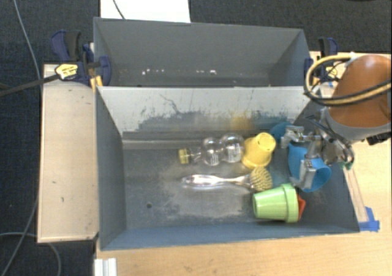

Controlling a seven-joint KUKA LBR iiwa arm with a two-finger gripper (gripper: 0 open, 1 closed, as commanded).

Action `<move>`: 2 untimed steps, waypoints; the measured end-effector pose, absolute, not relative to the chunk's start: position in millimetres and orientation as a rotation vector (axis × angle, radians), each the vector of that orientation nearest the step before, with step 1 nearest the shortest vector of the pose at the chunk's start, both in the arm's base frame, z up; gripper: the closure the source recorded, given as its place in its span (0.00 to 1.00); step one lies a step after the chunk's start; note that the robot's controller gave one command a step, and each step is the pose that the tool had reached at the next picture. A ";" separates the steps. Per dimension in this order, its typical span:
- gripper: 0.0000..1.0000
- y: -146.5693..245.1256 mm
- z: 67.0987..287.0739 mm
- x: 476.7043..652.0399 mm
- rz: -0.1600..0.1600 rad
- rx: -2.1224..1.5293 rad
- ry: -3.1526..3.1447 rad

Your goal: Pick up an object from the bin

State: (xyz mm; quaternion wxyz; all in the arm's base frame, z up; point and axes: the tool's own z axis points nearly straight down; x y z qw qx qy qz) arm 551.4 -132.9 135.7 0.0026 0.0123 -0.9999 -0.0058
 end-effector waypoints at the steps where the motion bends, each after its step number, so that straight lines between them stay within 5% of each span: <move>1: 0.00 -132.9 135.7 551.4 -0.018 0.040 -3.136; 2: 0.00 -136.4 116.7 541.2 -0.036 0.775 -3.059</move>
Offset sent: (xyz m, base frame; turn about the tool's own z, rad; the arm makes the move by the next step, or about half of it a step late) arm -0.0161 -0.0132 -0.0252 -0.4782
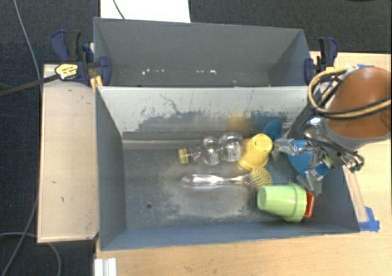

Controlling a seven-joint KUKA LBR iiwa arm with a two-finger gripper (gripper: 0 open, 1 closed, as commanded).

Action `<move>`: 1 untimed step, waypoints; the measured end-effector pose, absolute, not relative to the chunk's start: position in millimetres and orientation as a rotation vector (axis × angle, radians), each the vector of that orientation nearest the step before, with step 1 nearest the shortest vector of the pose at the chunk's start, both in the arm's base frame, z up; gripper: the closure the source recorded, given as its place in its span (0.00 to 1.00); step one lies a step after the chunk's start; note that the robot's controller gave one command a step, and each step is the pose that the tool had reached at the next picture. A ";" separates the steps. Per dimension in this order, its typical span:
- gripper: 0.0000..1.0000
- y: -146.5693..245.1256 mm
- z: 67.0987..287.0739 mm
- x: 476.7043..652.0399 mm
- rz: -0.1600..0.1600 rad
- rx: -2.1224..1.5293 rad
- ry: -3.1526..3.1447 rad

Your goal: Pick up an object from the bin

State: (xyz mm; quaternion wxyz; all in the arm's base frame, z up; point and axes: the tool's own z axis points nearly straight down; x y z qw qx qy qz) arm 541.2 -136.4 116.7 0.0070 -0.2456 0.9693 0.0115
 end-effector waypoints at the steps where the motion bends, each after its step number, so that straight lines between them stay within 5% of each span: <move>1: 0.00 -144.5 108.0 526.8 0.026 -0.068 3.102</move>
Offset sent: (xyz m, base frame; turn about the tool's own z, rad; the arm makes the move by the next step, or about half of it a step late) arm -0.0196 -0.0032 -0.0207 -0.3582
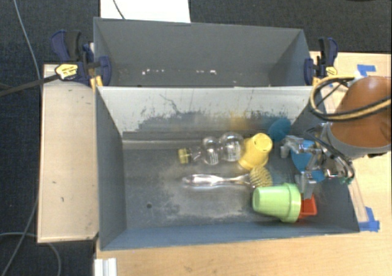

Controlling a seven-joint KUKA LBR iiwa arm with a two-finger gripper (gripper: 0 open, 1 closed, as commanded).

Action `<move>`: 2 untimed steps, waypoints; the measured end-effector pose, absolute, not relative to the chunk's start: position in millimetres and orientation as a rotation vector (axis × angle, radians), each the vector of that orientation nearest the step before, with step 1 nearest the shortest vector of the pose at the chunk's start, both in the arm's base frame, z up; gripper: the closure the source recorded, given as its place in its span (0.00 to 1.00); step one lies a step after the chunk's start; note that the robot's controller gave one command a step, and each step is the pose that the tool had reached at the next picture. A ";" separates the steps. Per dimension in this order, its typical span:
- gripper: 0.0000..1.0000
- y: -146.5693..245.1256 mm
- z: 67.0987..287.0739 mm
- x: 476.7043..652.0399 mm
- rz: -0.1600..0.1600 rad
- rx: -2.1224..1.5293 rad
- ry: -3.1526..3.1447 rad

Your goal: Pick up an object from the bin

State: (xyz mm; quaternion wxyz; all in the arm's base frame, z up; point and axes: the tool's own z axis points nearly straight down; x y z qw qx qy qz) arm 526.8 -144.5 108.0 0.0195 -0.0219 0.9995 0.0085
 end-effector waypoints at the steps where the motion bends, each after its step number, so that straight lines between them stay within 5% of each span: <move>1: 0.00 -143.4 96.8 518.8 0.021 -0.854 3.000; 2: 0.00 -144.2 97.0 510.8 0.016 -1.110 2.912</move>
Offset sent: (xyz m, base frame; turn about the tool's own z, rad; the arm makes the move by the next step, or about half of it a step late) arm -0.0280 -0.0024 -0.0172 -0.4352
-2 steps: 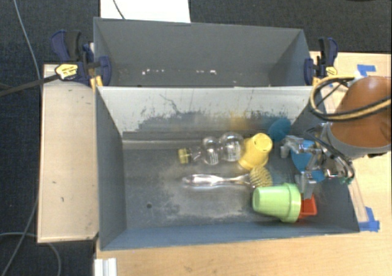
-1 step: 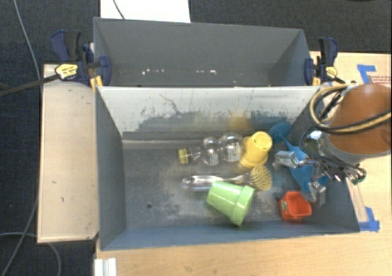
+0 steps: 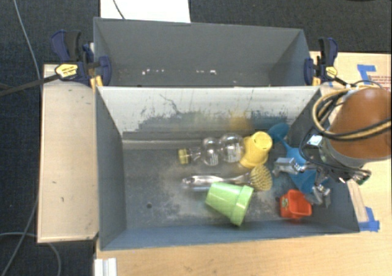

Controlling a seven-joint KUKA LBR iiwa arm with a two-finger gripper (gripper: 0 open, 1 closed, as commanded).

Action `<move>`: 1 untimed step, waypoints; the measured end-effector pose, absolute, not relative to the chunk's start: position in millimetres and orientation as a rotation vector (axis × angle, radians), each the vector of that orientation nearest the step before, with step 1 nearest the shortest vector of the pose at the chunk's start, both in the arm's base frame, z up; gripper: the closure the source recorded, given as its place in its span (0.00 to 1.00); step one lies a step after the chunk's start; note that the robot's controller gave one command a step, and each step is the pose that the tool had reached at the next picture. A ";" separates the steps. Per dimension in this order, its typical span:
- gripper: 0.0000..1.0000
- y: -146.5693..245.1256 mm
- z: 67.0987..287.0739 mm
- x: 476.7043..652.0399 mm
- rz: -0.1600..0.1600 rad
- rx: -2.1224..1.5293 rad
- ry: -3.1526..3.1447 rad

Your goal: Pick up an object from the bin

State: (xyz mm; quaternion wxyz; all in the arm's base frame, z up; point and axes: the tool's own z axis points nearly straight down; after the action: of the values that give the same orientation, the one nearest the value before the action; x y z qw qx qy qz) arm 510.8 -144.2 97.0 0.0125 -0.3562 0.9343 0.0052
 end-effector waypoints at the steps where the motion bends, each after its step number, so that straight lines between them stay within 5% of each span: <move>1: 0.00 -144.5 136.8 499.6 0.021 -1.161 2.895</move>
Offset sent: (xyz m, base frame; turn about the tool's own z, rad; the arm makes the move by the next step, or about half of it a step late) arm -0.0193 0.0269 0.0550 -0.3871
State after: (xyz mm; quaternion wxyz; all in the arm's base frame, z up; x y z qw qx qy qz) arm 499.6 -144.5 136.8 0.0112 -0.3720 0.9281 0.0068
